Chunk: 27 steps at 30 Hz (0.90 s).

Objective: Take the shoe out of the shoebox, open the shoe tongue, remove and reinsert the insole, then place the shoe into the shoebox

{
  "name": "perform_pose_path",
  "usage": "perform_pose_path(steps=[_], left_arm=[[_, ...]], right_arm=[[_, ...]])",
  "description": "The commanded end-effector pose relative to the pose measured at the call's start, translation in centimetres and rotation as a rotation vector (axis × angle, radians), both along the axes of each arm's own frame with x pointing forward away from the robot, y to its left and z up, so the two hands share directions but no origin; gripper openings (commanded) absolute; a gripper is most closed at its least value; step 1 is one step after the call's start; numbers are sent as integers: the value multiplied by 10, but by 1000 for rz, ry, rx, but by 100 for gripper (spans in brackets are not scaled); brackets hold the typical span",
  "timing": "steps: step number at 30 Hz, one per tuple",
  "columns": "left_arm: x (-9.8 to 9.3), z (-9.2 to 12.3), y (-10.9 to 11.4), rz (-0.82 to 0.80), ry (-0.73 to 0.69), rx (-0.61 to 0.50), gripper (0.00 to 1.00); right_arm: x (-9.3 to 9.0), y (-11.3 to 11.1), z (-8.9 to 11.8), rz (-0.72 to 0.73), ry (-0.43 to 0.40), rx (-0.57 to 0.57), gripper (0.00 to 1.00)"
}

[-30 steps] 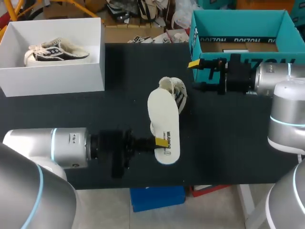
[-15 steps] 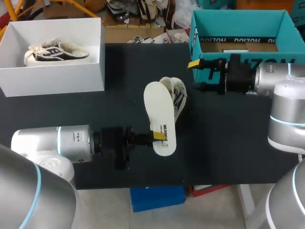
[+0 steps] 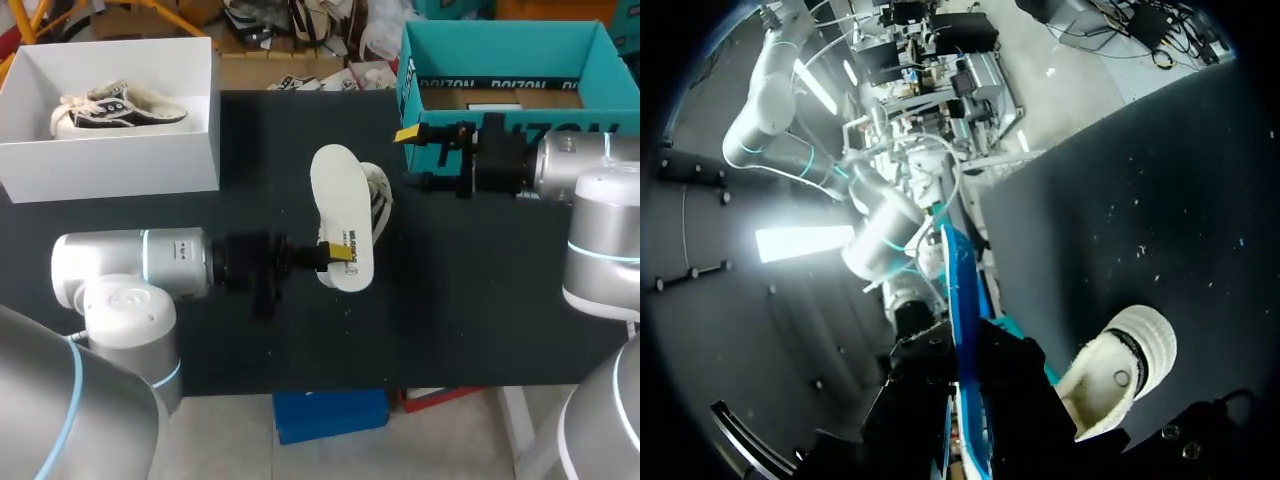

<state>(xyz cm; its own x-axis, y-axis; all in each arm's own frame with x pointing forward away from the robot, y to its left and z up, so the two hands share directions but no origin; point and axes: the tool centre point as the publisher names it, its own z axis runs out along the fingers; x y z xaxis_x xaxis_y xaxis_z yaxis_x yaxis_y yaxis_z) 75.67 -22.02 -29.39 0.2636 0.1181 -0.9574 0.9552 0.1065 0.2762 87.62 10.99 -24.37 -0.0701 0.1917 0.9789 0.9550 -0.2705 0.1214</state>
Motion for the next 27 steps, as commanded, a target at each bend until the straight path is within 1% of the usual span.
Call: perform_pose_path(steps=[1, 4, 16, 19, 22, 27], left_arm=[[21, -6, -11, -16, 1, 7, 0], [27, -8, -12, -16, 7, 5, 0], [27, -8, -12, -14, 16, 0, 0], [27, -8, -12, -14, 16, 0, 0], [27, -8, -12, -14, 16, 0, 0], [27, -8, -12, -14, 16, 0, 0]], right_arm=[[0, 2, -1, -3, 0, -2, 100], [0, 2, -1, -3, 0, -2, 100], [0, 2, -1, -3, 0, -2, 100], [2, 6, -3, 40, 1, 11, 100], [0, 11, -11, 73, 9, 9, 100], [-9, 20, -27, 126, 24, 13, 100]])
